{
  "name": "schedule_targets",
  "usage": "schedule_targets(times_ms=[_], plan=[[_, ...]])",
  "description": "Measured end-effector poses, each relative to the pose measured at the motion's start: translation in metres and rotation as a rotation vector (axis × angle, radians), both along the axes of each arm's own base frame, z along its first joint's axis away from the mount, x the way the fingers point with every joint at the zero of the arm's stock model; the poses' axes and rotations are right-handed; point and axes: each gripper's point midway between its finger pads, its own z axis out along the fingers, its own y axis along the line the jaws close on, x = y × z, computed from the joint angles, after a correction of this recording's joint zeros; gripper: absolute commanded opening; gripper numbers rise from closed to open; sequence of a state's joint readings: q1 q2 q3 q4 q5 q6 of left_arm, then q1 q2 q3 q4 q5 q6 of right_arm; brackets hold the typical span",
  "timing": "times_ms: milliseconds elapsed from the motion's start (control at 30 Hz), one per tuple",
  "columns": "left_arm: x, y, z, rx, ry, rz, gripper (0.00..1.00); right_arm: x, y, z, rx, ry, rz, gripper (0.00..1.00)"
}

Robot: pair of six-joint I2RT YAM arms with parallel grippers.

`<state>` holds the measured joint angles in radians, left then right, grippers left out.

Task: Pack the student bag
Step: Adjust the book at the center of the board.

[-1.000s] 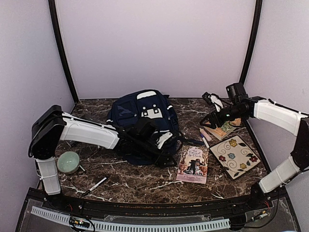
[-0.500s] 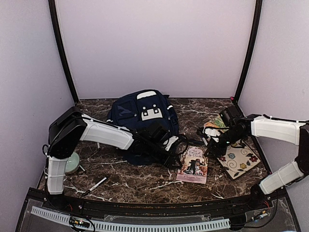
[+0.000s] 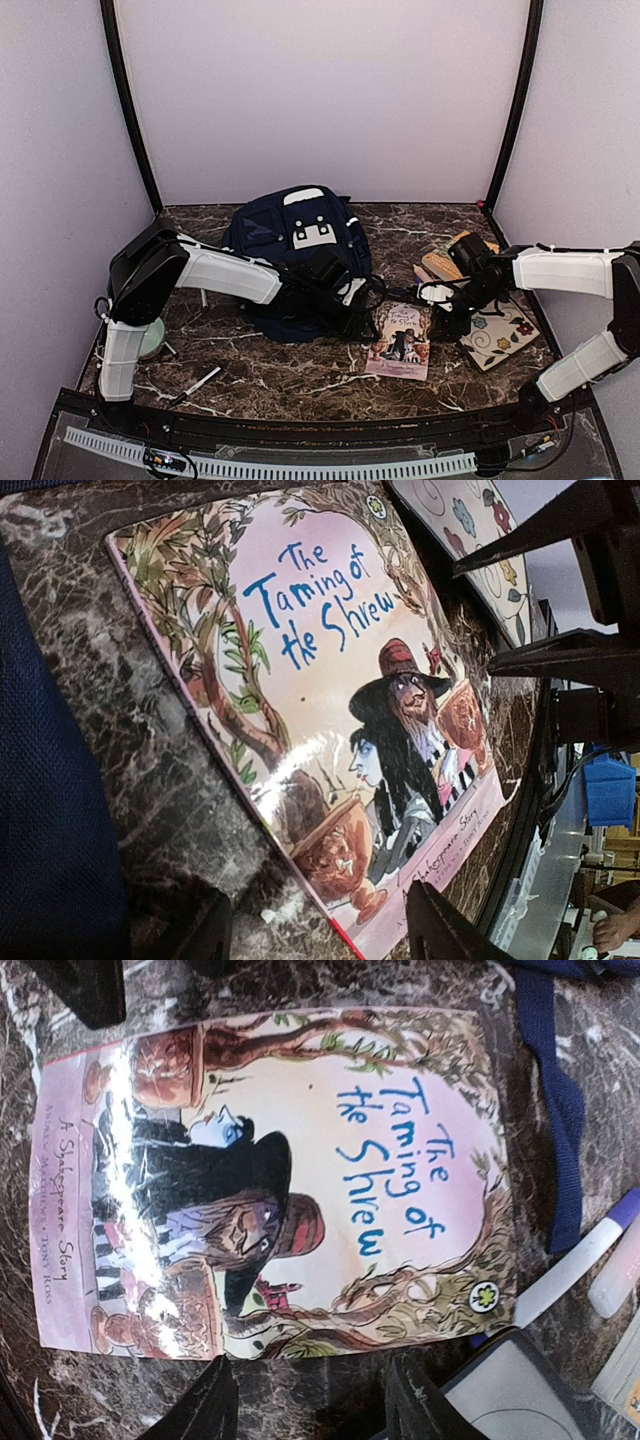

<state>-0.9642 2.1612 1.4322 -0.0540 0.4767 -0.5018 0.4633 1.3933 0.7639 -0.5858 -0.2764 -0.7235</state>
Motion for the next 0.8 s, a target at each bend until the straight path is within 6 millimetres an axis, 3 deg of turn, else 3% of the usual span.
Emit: schedule_targets(times_ms=[267,800], plan=[[0.005,0.001,0.0,-0.012,0.067,0.038,0.63,-0.004,-0.002,-0.032,-0.073,0.05,0.041,0.44],[0.019,-0.003,0.0,-0.061,0.161,0.095,0.64,0.015,0.013,-0.037,-0.079,0.016,0.073,0.3]])
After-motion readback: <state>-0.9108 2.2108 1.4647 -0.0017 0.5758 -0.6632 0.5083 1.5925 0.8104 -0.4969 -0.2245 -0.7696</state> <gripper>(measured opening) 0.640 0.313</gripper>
